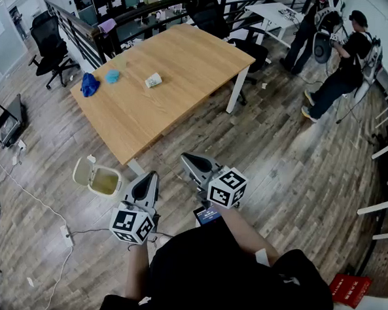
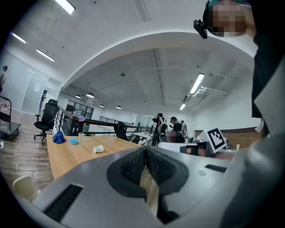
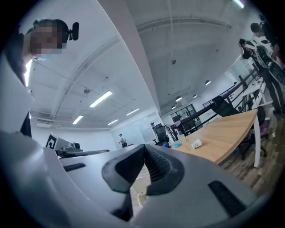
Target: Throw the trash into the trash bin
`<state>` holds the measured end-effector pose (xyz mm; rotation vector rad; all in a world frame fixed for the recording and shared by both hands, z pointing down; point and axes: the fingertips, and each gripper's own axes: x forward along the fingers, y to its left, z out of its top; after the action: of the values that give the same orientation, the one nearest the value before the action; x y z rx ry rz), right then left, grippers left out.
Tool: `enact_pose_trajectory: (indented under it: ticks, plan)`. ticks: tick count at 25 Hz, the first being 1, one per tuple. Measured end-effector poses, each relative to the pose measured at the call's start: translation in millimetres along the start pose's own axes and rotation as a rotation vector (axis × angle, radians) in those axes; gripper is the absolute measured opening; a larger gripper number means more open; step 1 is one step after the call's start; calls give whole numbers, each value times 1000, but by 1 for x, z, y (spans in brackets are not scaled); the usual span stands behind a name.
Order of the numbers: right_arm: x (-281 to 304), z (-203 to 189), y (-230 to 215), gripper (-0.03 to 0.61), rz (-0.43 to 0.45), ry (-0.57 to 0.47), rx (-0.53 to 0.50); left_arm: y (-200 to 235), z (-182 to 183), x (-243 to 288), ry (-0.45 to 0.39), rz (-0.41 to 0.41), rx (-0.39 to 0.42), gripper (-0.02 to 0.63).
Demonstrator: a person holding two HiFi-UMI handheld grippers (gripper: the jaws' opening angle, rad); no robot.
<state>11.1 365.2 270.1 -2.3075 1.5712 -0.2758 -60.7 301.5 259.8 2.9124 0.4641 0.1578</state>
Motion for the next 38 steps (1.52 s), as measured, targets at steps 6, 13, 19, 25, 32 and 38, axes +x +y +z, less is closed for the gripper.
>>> enact_pose_trajectory:
  ticks: [6, 13, 19, 25, 32, 38]
  plan:
    - [-24, 18, -49, -2, -22, -27, 25, -28, 5, 43, -15, -24, 31, 8]
    - [-31, 23, -107, -3, -25, -29, 51, -38, 1, 64, 16, 32, 109, 8]
    - [-8, 17, -124, -3, -2, -13, 62, -3, 3, 64, 17, 123, 90, 8]
    - [19, 4, -152, -2, -44, 58, -4, 24, -4, 100, -3, 76, 62, 8]
    - [88, 33, -196, -2, -60, 66, -51, 95, 18, 163, -122, -29, -26, 8]
    - [165, 75, -223, -2, -67, 49, -76, 164, 52, 206, -152, -64, -78, 8]
